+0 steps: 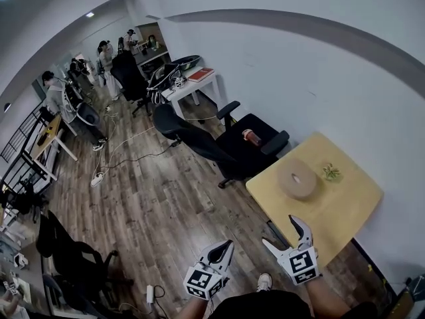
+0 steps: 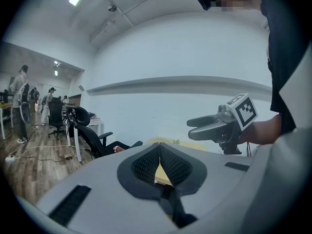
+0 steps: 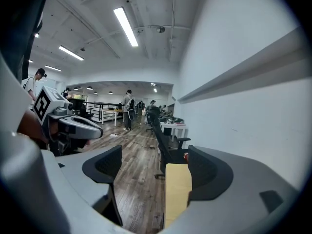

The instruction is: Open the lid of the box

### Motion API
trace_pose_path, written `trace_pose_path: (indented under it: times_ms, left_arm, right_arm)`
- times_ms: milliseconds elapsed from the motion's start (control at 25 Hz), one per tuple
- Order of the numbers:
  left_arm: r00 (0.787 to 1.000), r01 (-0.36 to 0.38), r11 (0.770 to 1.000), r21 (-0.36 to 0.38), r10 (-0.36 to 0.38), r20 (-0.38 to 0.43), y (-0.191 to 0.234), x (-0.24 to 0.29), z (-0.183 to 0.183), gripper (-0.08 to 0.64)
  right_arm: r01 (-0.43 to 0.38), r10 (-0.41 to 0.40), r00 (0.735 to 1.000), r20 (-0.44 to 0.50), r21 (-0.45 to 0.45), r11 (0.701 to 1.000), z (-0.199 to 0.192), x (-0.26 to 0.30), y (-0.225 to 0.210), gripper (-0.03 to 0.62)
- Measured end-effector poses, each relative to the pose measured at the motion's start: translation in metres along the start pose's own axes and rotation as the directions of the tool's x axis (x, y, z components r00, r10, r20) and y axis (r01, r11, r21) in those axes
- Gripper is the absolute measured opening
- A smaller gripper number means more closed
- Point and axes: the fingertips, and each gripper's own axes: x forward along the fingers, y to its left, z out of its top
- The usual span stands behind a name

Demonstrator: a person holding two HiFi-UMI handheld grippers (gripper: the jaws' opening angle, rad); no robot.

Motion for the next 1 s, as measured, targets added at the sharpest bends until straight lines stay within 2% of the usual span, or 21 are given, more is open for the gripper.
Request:
trace_pose_path:
  times_ms: [240, 400, 520, 720, 840, 1000]
  left_arm:
    - [1.0, 0.016, 1.0, -0.017, -0.016, 0.009, 0.0, 0.044, 0.011, 0.02]
    - [0.999, 0.054, 0.998, 0.019, -0.054, -0.003, 0.006, 0.063, 0.015, 0.02]
    - [0.997, 0.077, 0.996, 0.041, -0.076, -0.013, 0.022, 0.078, 0.023, 0.02]
    - [0.993, 0.119, 0.993, -0.005, -0.119, -0.008, 0.056, 0.119, 0.022, 0.02]
    - [0.986, 0.165, 0.985, -0.041, -0.164, 0.016, 0.078, 0.151, 0.038, 0.02]
    - [0.972, 0.234, 0.972, -0.022, -0.234, 0.028, 0.1, 0.2, 0.059, 0.02]
  right_arm:
    - [-0.007, 0.006, 1.0, -0.012, -0.008, 1.0, -0.004, 0.02, -0.038, 0.419]
    - [0.037, -0.037, 0.998, 0.048, 0.005, 0.999, 0.006, 0.033, -0.06, 0.405]
    - [0.042, -0.043, 0.998, 0.052, 0.019, 0.999, 0.013, 0.049, -0.072, 0.402]
    - [0.079, -0.08, 0.996, 0.037, 0.024, 0.997, 0.015, 0.082, -0.096, 0.402]
    - [0.104, -0.106, 0.993, 0.043, 0.042, 0.994, 0.023, 0.113, -0.115, 0.402]
    - [0.171, -0.172, 0.984, 0.052, 0.024, 0.985, 0.032, 0.147, -0.145, 0.4]
